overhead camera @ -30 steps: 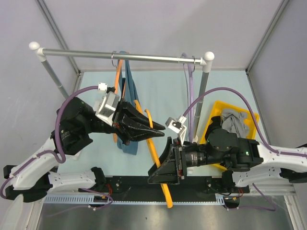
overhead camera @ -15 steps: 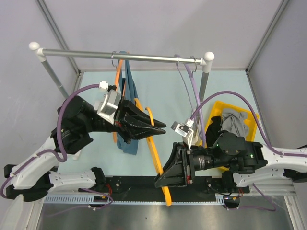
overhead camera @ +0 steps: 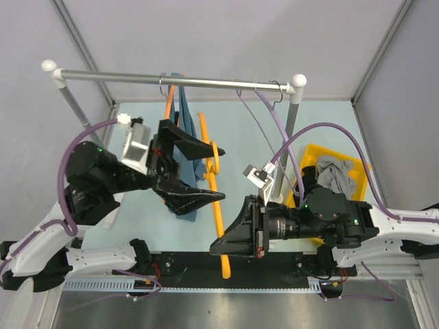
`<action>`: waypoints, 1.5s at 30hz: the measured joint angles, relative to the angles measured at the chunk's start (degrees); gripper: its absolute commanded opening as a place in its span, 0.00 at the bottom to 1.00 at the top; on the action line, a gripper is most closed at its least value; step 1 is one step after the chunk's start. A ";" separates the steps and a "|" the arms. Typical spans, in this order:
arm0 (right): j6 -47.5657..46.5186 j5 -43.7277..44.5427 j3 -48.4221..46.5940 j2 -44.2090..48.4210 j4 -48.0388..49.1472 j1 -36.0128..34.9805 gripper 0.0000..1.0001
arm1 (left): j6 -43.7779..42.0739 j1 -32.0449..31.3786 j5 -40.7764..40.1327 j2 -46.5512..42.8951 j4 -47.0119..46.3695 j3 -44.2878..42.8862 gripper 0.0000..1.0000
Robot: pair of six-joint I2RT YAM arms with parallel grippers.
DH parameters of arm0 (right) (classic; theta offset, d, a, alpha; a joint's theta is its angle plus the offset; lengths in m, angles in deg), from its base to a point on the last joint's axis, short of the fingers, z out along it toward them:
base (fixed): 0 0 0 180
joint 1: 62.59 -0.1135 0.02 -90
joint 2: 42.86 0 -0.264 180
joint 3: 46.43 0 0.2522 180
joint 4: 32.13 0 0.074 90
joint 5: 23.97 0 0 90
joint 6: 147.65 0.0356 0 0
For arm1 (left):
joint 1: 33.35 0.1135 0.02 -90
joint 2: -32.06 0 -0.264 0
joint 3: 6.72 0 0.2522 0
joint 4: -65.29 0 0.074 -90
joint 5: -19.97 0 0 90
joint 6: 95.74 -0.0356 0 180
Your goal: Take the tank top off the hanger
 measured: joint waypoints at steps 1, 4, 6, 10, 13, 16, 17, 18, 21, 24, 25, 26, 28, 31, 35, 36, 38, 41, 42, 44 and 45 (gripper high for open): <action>-0.31 0.61 -1.05 -0.68 -0.04 -0.07 0.00 | -0.37 0.00 -1.07 -0.70 0.28 0.09 0.99; -1.46 3.19 -4.81 -3.10 -0.17 -0.17 0.00 | -0.55 0.00 -5.22 -3.87 1.49 0.52 1.00; -2.08 5.07 -7.45 -4.79 -1.11 0.26 0.00 | -0.98 0.02 -8.28 -6.75 2.89 1.18 0.99; -2.60 6.12 -10.58 -6.97 -1.57 3.58 0.00 | -1.60 0.00 -18.53 -13.16 6.99 1.81 0.99; -1.66 4.92 -10.88 -7.78 -1.14 9.25 0.00 | -1.84 0.00 -26.34 -17.62 9.31 1.79 0.98; -0.07 2.67 -10.88 -8.96 -0.39 14.80 0.00 | -1.86 0.00 -32.48 -19.61 13.16 0.90 0.98; 0.52 1.68 -10.88 -9.51 0.02 16.70 0.00 | -1.86 0.00 -33.99 -19.61 14.60 0.50 0.98; 1.01 0.76 -10.99 -10.05 0.35 18.23 0.00 | -1.86 0.00 -35.30 -19.52 16.00 0.42 0.97; 2.23 -1.77 -11.63 -11.85 1.49 22.23 0.00 | -1.86 0.00 -37.92 -19.02 20.17 0.52 0.97; 4.04 -3.82 -11.74 -13.22 3.26 25.16 0.00 | -2.14 0.00 -40.13 -18.51 23.08 1.27 0.95; 4.66 -4.00 -11.74 -13.51 3.67 25.70 0.00 | -2.36 0.00 -40.76 -18.27 23.67 1.42 0.94; 5.27 -4.04 -11.74 -13.84 4.09 26.23 0.00 | -2.45 0.00 -41.42 -17.92 24.52 1.49 0.94; 6.47 -3.78 -11.87 -14.36 4.39 26.84 0.00 | -2.80 0.00 -42.73 -17.11 25.86 1.60 0.93; 8.09 -2.71 -11.96 -14.71 4.46 27.12 0.00 | -2.91 0.00 -44.09 -16.22 26.86 1.75 0.94; 10.08 -0.83 -11.98 -14.69 4.42 27.23 0.00 | -2.91 0.00 -45.86 -15.61 27.41 1.27 0.94; 10.58 -0.24 -11.96 -14.64 4.39 27.23 0.00 | -2.86 0.00 -46.80 -15.10 27.93 0.31 0.94; 11.61 0.92 -11.63 -14.21 4.33 27.21 0.00 | -2.84 0.00 -48.33 -13.81 28.94 -1.95 0.94; 12.83 1.97 -9.90 -12.31 4.33 27.21 0.00 | -2.40 0.00 -51.41 -10.73 30.38 -6.67 0.94; 13.11 2.19 -9.29 -11.56 4.28 27.17 0.00 | -2.21 0.00 -52.35 -9.55 30.77 -8.17 0.94; 13.77 2.54 -8.39 -10.29 4.31 27.17 0.02 | -1.70 0.00 -53.96 -7.15 31.98 -10.82 0.94; 13.97 2.62 -8.04 -9.79 4.28 27.17 0.03 | -1.33 0.00 -54.84 -5.92 32.54 -11.89 0.94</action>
